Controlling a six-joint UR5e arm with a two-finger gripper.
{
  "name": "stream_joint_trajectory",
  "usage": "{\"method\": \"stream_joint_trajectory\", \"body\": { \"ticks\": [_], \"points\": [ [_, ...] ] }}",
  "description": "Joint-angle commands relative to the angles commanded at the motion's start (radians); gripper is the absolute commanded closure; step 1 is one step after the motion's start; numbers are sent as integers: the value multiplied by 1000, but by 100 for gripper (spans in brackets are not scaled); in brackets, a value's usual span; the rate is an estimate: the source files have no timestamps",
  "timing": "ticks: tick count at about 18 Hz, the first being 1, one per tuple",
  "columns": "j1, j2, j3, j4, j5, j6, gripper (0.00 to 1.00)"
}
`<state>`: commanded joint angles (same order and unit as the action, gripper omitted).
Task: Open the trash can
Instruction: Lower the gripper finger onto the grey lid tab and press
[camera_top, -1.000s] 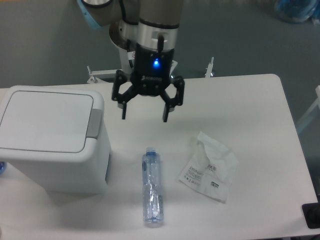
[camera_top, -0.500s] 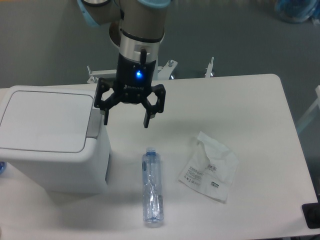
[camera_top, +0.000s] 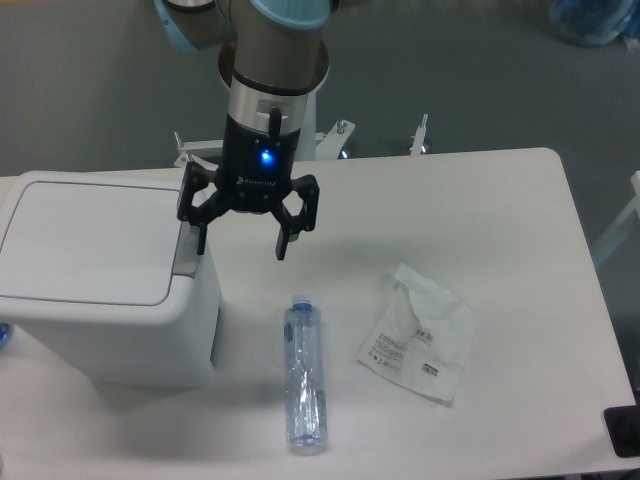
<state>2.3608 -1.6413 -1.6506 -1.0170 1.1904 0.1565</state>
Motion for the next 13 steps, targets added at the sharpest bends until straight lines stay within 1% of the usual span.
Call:
{"method": "stream_joint_trajectory", "body": {
  "ticks": [13],
  "points": [
    [-5, -5, -14, 5, 2, -2, 0]
  ]
}}
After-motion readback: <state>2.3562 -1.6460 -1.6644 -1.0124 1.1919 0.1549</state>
